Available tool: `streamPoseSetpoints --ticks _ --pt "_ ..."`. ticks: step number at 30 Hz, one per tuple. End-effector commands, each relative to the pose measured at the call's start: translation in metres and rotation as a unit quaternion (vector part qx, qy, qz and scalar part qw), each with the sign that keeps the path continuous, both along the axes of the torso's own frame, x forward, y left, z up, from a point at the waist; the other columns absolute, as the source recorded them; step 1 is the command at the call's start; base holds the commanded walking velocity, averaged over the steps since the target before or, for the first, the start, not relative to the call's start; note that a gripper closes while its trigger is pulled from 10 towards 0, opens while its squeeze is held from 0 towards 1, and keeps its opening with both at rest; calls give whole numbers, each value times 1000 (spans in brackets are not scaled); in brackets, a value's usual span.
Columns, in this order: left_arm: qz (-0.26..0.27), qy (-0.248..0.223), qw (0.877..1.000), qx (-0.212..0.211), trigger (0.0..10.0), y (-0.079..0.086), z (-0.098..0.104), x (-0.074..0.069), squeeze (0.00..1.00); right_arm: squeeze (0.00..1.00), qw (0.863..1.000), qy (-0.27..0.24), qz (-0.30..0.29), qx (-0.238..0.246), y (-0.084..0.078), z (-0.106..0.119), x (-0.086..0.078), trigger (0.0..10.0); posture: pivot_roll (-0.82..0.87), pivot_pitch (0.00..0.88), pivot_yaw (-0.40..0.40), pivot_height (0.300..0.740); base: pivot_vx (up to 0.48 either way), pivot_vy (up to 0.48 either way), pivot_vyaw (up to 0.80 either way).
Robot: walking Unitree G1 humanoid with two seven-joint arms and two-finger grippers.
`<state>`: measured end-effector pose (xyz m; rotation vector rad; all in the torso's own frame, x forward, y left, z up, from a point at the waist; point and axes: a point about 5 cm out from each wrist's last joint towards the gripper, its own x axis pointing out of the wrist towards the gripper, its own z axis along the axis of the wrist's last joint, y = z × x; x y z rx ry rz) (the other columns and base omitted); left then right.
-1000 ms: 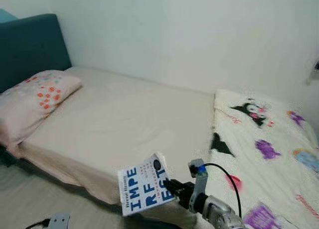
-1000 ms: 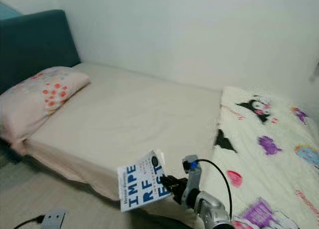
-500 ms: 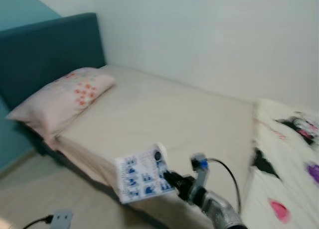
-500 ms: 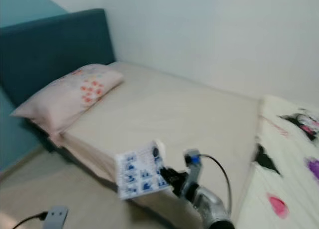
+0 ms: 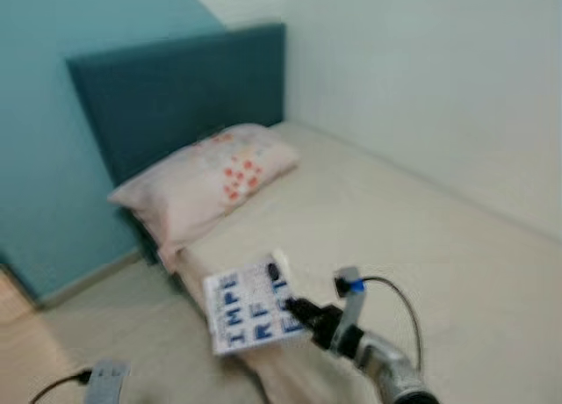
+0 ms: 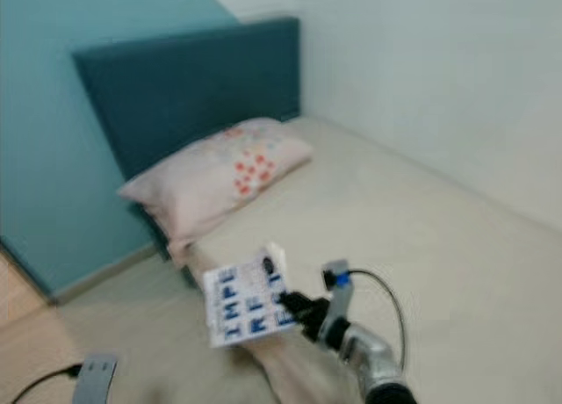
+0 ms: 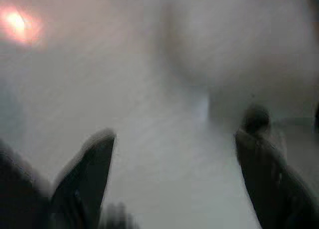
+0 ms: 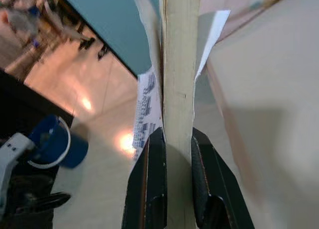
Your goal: Clean up the room
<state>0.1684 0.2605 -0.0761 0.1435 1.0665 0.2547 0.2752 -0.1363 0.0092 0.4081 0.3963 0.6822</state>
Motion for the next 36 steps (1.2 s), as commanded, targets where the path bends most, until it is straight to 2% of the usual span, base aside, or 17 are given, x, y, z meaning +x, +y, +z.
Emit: streamPoseSetpoints --ticks 1,11,15,16,17,19,23,25,29,33,36 --pt "7 21 1000 2 10000 3 -4 -11 0 0 1000 -22 11 17 12 8 6 10000 53 4 -29 740 262 0 750" --pt "10 23 1000 6 10000 3 -4 -12 0 0 1000 -23 7 16 10 8 5 10000 51 5 -27 740 26 0 749" --pt "4 24 1000 4 10000 2 -5 -12 0 0 999 -25 -20 11 4 9 8 10000 49 8 -23 740 0 0 750" --pt "1 24 1000 4 10000 2 -5 -12 0 0 999 -22 -46 7 -1 9 11 10000 49 8 -24 740 281 0 750" --pt "1 24 1000 4 10000 2 -5 -12 0 0 999 -22 -46 7 -1 9 11 10000 49 8 -24 740 281 0 750" --pt "-1 24 1000 4 10000 2 -5 -12 0 0 993 -15 -112 -18 -15 9 18 10000 49 8 -24 740 368 0 625" --pt "-2 24 1000 4 10000 2 -5 -12 0 0 991 -12 -131 -26 -19 9 20 10000 47 10 -22 740 371 0 519" --pt "-2 24 1000 6 10000 1 -5 -12 0 0 985 10 -167 -35 -28 7 22 10000 48 10 -24 740 396 0 0" --pt "-3 24 1000 8 10000 1 -5 -12 0 0 986 10 -162 -35 -30 7 22 10000 45 10 -23 740 461 0 0" --pt "-5 25 1000 8 10000 1 -5 -12 0 0 989 -10 -146 -37 -28 9 20 10000 40 14 -24 740 480 0 692" --pt "-6 25 1000 6 10000 1 -5 -13 0 0 979 11 -201 -39 -36 7 23 10000 41 14 -25 740 480 0 479"
